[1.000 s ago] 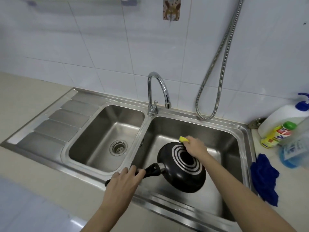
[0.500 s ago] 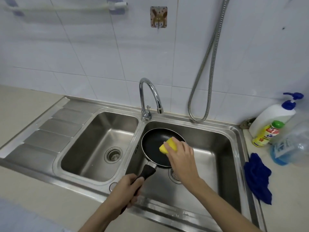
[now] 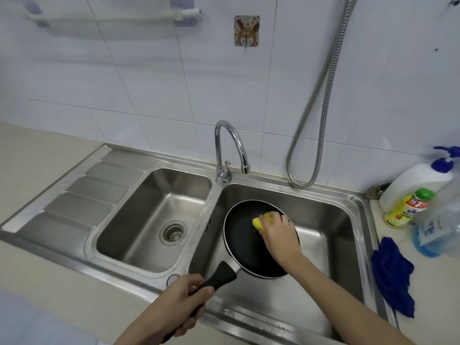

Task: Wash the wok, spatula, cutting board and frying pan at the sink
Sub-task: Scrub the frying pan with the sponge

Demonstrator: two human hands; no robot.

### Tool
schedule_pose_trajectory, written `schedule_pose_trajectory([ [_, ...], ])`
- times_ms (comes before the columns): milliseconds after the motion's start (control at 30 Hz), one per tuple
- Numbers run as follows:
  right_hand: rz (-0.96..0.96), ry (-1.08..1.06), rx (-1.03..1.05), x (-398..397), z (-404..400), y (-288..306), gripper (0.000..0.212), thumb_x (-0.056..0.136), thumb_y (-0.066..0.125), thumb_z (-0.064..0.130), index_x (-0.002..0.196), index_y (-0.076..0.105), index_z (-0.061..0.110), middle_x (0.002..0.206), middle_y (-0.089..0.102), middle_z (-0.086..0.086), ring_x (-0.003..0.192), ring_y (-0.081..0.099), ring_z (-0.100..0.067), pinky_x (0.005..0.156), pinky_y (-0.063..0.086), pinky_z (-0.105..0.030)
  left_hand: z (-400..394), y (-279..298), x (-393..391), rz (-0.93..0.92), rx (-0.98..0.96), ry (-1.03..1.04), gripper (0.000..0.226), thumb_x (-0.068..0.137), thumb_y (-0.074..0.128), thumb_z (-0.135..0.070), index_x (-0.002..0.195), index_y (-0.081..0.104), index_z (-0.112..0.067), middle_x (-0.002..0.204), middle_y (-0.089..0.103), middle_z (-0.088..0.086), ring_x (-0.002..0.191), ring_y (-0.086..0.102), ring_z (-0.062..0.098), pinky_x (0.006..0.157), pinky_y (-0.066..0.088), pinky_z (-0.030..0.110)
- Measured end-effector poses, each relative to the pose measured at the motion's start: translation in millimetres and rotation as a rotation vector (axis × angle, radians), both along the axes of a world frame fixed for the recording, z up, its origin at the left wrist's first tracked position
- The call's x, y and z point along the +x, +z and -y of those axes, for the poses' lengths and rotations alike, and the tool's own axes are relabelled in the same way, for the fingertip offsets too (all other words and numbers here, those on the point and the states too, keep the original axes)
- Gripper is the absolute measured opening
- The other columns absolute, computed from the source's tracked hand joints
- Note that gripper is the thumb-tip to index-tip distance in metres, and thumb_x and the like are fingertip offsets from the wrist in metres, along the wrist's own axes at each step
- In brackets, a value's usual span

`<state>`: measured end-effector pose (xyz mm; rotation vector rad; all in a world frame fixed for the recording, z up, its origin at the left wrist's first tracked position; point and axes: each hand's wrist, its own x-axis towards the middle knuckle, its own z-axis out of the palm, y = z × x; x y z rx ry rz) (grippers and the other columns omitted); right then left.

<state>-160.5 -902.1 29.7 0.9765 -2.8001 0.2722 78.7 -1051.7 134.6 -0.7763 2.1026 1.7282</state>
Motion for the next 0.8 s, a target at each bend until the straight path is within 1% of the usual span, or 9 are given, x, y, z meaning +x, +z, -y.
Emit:
schedule_pose_trajectory([
  [133, 0.252, -0.001, -0.361, 20.6, 29.6, 7.5, 0.039, 0.088, 0.061, 0.022, 0.127, 0.059, 0.018, 0.124, 0.055, -0.009, 0.099, 0.054, -0.033, 0.087, 0.045, -0.041, -22.5, -4.5, -19.7, -0.059, -0.106, -0.016, 0.022, 0.092, 0.055, -0.024, 0.075, 0.047, -0.013, 0.056, 0.052, 0.005, 0.036, 0.036, 0.015, 0.032, 0.025, 0.02],
  [267, 0.581, 0.314, -0.301, 16.6, 23.6, 22.7, 0.036, 0.089, 0.058, 0.029, 0.125, 0.061, 0.031, 0.124, 0.058, 0.002, 0.113, 0.053, -0.02, 0.099, 0.039, -0.029, -24.9, -9.5, -30.0, -0.049, 0.032, 0.143, 0.025, 0.094, 0.054, -0.022, 0.072, 0.047, -0.012, 0.057, 0.05, 0.005, 0.035, 0.035, 0.013, 0.034, 0.024, 0.017],
  [333, 0.532, 0.355, -0.047, 1.5, 3.4, 27.6, 0.035, 0.087, 0.055, 0.036, 0.122, 0.061, 0.039, 0.124, 0.059, 0.005, 0.115, 0.053, -0.019, 0.1, 0.041, -0.035, -15.2, -7.6, -26.1, -0.04, 0.067, 0.187, 0.025, 0.095, 0.054, -0.021, 0.072, 0.046, -0.012, 0.057, 0.048, 0.005, 0.036, 0.034, 0.012, 0.035, 0.022, 0.016],
  [400, 0.314, 0.272, 0.267, -9.0, -18.3, 26.8, 0.037, 0.087, 0.052, 0.036, 0.123, 0.058, 0.038, 0.126, 0.055, 0.003, 0.114, 0.05, -0.025, 0.095, 0.039, -0.037, -6.8, -5.5, -19.0, -0.036, 0.023, 0.155, 0.026, 0.094, 0.055, -0.024, 0.072, 0.046, -0.013, 0.059, 0.049, 0.007, 0.037, 0.034, 0.014, 0.036, 0.022, 0.017],
  [433, 0.191, 0.211, 0.309, -11.7, -26.3, 22.9, 0.035, 0.088, 0.054, 0.034, 0.122, 0.06, 0.035, 0.124, 0.055, 0.0, 0.109, 0.051, -0.028, 0.091, 0.04, -0.039, -5.3, -3.6, -15.9, -0.034, -0.01, 0.121, 0.026, 0.093, 0.056, -0.024, 0.072, 0.046, -0.014, 0.06, 0.05, 0.006, 0.037, 0.034, 0.015, 0.036, 0.023, 0.018],
  [500, 0.005, 0.086, 0.193, -13.9, -33.9, 13.7, 0.029, 0.082, 0.067, 0.029, 0.111, 0.067, 0.028, 0.111, 0.062, -0.006, 0.091, 0.056, -0.031, 0.076, 0.047, -0.041, -7.4, 1.1, -13.0, -0.042, -0.061, 0.041, 0.026, 0.092, 0.056, -0.025, 0.069, 0.047, -0.018, 0.058, 0.052, 0.005, 0.037, 0.035, 0.016, 0.035, 0.024, 0.018],
  [567, -0.031, 0.021, -0.025, -15.0, -32.4, 5.7, 0.028, 0.08, 0.07, 0.027, 0.108, 0.068, 0.022, 0.106, 0.064, -0.009, 0.082, 0.059, -0.032, 0.068, 0.051, -0.042, -16.3, 5.2, -15.2, -0.056, -0.089, -0.048, 0.027, 0.091, 0.056, -0.024, 0.067, 0.046, -0.021, 0.056, 0.052, 0.005, 0.036, 0.037, 0.016, 0.033, 0.025, 0.019],
  [667, 0.162, 0.066, -0.261, -3.6, -19.0, 6.8, 0.038, 0.089, 0.051, 0.034, 0.123, 0.062, 0.022, 0.12, 0.058, -0.007, 0.094, 0.056, -0.03, 0.081, 0.05, -0.042, -33.9, 3.3, -25.2, -0.071, -0.099, -0.117, 0.02, 0.091, 0.055, -0.024, 0.075, 0.05, -0.013, 0.056, 0.053, 0.005, 0.035, 0.038, 0.015, 0.033, 0.026, 0.02],
  [800, 0.412, 0.2, -0.296, 12.8, -22.5, 12.4, 0.035, 0.09, 0.056, 0.032, 0.125, 0.06, 0.033, 0.128, 0.054, 0.007, 0.11, 0.051, -0.021, 0.098, 0.038, -0.032, -45.9, -5.8, -38.8, -0.05, -0.04, -0.041, 0.022, 0.094, 0.054, -0.023, 0.076, 0.048, -0.012, 0.056, 0.051, 0.003, 0.036, 0.037, 0.014, 0.033, 0.025, 0.018],
])
